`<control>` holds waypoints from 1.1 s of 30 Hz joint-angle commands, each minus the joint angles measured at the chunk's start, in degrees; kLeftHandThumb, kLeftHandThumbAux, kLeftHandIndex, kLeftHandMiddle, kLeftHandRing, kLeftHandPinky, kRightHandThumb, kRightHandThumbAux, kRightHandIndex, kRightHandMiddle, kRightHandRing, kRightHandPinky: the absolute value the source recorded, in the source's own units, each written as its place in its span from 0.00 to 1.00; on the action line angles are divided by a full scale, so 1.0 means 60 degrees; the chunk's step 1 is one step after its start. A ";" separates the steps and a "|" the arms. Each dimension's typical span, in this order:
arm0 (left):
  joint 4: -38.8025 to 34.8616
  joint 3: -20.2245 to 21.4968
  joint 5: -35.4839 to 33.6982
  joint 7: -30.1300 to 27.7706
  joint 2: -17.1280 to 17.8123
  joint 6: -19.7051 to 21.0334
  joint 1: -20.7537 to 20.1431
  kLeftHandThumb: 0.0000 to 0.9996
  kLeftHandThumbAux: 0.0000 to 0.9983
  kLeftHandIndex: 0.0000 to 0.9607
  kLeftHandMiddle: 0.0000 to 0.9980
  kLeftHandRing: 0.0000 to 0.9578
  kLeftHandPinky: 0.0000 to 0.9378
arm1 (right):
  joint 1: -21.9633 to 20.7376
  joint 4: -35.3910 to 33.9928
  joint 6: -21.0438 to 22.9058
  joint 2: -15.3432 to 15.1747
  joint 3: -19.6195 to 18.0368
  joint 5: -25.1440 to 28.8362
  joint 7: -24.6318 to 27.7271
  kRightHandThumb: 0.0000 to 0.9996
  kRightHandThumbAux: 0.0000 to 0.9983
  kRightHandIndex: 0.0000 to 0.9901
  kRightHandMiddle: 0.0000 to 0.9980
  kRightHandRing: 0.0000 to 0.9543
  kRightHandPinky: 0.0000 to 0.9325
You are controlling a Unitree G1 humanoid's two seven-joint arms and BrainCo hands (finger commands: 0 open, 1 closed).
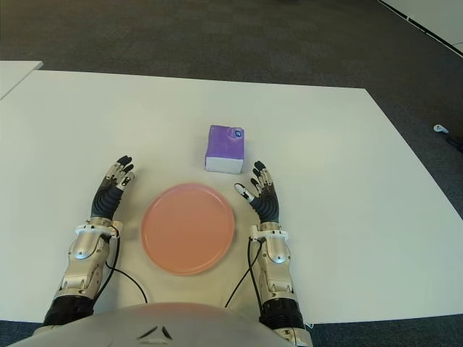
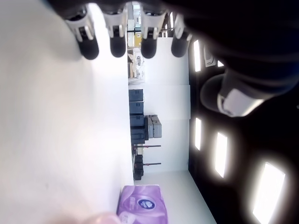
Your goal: Put the tissue paper into the plate.
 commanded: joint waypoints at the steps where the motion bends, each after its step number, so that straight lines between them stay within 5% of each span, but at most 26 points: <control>1: 0.0061 -0.0045 0.0045 -0.0019 -0.0034 0.0127 0.0012 0.00 0.45 0.00 0.00 0.00 0.00 | 0.0792 0.0912 0.1220 -0.0046 -0.0026 -0.0011 0.0013 0.00 0.68 0.00 0.00 0.00 0.00; 22: 0.0102 -0.0049 0.0104 0.0059 -0.0107 0.0190 -0.0067 0.00 0.45 0.00 0.00 0.00 0.00 | 0.0707 0.0609 0.1776 -0.0067 -0.0129 -0.0146 -0.0388 0.01 0.65 0.00 0.00 0.00 0.00; 29: 0.0223 -0.0026 0.0058 0.0021 -0.0121 0.0166 -0.0144 0.00 0.46 0.00 0.00 0.00 0.00 | -0.0115 0.0119 0.1971 -0.0052 -0.0821 -0.0474 -0.1847 0.07 0.65 0.00 0.00 0.00 0.00; 33: 0.0306 -0.0007 0.0068 0.0034 -0.0122 0.0138 -0.0186 0.00 0.46 0.00 0.00 0.00 0.00 | -0.0975 -0.1562 0.2484 0.0136 -0.1108 -0.1507 -0.3408 0.10 0.65 0.00 0.00 0.00 0.00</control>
